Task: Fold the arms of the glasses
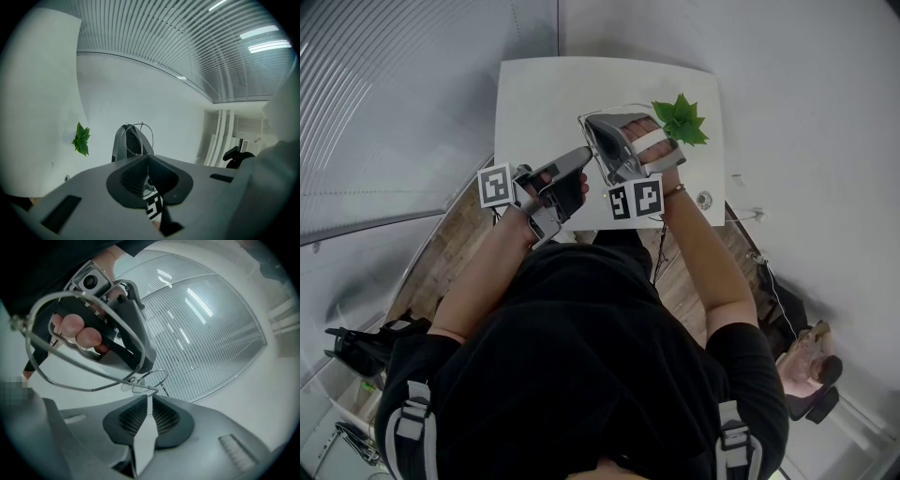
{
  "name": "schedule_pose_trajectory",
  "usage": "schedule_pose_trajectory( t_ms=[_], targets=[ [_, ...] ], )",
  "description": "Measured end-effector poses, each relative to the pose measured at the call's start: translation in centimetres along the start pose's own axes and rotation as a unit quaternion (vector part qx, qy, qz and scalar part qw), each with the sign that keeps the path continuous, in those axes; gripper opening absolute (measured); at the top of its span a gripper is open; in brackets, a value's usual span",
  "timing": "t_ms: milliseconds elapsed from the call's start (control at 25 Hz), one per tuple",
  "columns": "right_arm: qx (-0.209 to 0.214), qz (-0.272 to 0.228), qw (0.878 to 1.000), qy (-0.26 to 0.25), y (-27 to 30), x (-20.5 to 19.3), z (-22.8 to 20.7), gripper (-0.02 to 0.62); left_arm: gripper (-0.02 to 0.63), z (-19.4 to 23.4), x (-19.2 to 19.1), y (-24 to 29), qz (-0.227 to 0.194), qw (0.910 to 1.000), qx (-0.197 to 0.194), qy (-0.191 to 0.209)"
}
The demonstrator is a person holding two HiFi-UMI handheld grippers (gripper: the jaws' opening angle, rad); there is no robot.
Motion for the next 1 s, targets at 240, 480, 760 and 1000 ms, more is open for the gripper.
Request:
schedule_pose_trajectory(
  t_ms=[240, 480, 760, 1000],
  targets=[
    [0.002, -0.011, 1.0, -0.008, 0.1, 0.4, 0.1, 0.046, 0.012, 0.0, 0.0, 0.1, 0.003, 1.0, -0.003, -0.004],
    [0.003, -0.012, 1.0, -0.014, 0.1, 0.3, 0.2, 0.051, 0.012, -0.2, 0.1, 0.1, 0.001, 1.0, -0.003, -0.003],
    [0.002, 0.0, 1.0, 0.012, -1.1, -0.6, 0.6, 0.071, 0.012, 0.0, 0.3, -0.3, -0.017, 0.9998, 0.004, 0.011],
    [-0.012, 0.028, 0.999, 0.038, -1.7, -1.6, -0.1, 0.071, 0.012, -0.7, 0.8, -0.5, -0.022, 0.9996, 0.001, 0.016]
  ],
)
Point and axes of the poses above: the fingertips, and each gripper's own axes: y forward along the fingers, z to its left, x out of its top, the point moved 9 cm from there along -y, backward along the fingers, and after that the axes turned 15 degrees about -x, right-handed, at the moved point
